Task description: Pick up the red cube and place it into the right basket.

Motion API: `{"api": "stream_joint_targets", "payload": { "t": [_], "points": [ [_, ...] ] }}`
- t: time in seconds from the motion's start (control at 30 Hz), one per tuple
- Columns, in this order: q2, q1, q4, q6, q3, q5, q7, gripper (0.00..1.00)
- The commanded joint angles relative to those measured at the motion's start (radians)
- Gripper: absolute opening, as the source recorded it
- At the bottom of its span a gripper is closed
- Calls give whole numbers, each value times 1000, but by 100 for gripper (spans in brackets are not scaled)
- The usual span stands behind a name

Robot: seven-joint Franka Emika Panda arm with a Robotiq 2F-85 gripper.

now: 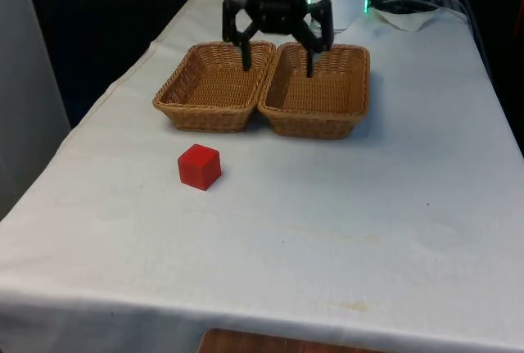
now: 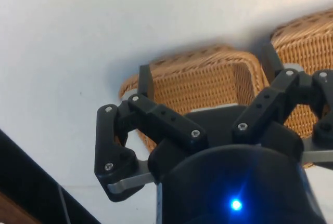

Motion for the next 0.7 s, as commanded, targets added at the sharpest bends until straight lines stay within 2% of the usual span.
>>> {"api": "stream_joint_targets", "payload": {
  "t": [0.0,0.2,0.23,0.27,0.4,0.47,0.5,0.53,0.67],
  "points": [
    [7,-9,2,6,3,11,-9,100],
    [34,-19,2,16,-23,37,-39,100],
    [28,-8,0,10,-26,28,-29,100],
    [42,-21,3,18,-33,46,-48,100],
    [63,-26,5,25,-50,66,-68,100],
    [82,-34,9,31,-60,84,-87,100],
    [73,-21,2,29,-66,75,-79,100],
    [87,-35,11,32,-63,91,-93,100],
    [112,-41,22,37,-80,119,-119,100]
  ]
}}
